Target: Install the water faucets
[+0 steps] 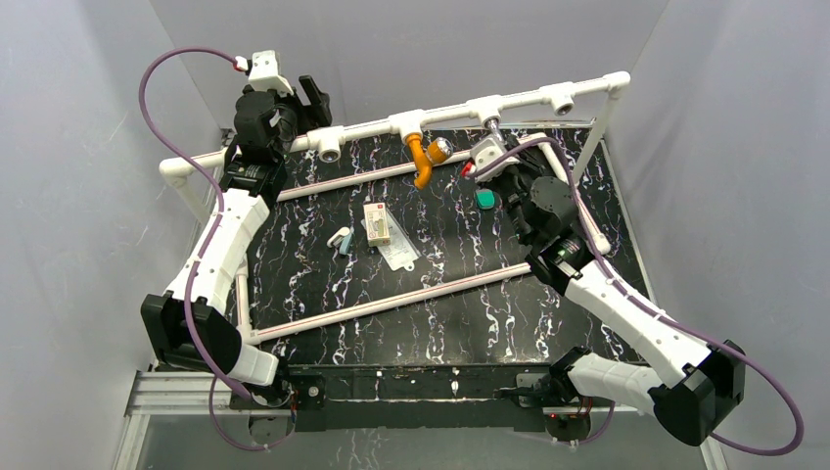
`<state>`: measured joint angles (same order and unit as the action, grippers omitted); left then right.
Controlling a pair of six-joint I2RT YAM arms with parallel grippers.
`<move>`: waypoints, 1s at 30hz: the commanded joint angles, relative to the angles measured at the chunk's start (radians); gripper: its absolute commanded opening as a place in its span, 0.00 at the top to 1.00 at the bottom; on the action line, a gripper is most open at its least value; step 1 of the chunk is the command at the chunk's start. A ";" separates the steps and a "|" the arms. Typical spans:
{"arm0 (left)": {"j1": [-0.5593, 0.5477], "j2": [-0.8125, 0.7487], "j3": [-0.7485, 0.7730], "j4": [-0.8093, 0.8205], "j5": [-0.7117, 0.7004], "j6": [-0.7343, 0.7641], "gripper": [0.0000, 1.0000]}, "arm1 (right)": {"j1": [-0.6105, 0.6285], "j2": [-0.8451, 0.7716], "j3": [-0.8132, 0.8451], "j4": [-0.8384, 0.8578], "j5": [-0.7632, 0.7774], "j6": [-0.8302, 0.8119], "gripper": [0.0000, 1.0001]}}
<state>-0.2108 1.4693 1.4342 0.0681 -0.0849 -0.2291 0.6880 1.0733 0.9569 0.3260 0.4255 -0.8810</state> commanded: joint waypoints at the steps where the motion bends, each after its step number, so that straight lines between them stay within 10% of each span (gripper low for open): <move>1: 0.008 0.094 -0.107 -0.307 0.008 0.014 0.23 | 0.006 0.007 0.027 0.209 -0.010 0.385 0.99; 12: 0.008 0.094 -0.107 -0.307 0.016 0.012 0.23 | 0.006 -0.022 0.066 0.125 -0.039 0.381 0.96; 21: 0.010 0.095 -0.105 -0.307 0.020 0.011 0.23 | 0.007 -0.068 0.056 -0.079 -0.166 -0.114 0.31; 30: 0.010 0.098 -0.105 -0.307 0.023 0.011 0.23 | 0.005 -0.049 0.013 -0.155 -0.153 -0.659 0.16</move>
<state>-0.2066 1.4715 1.4353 0.0704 -0.0795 -0.2291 0.6937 1.0065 0.9836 0.2146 0.2684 -1.2224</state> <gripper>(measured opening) 0.772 0.830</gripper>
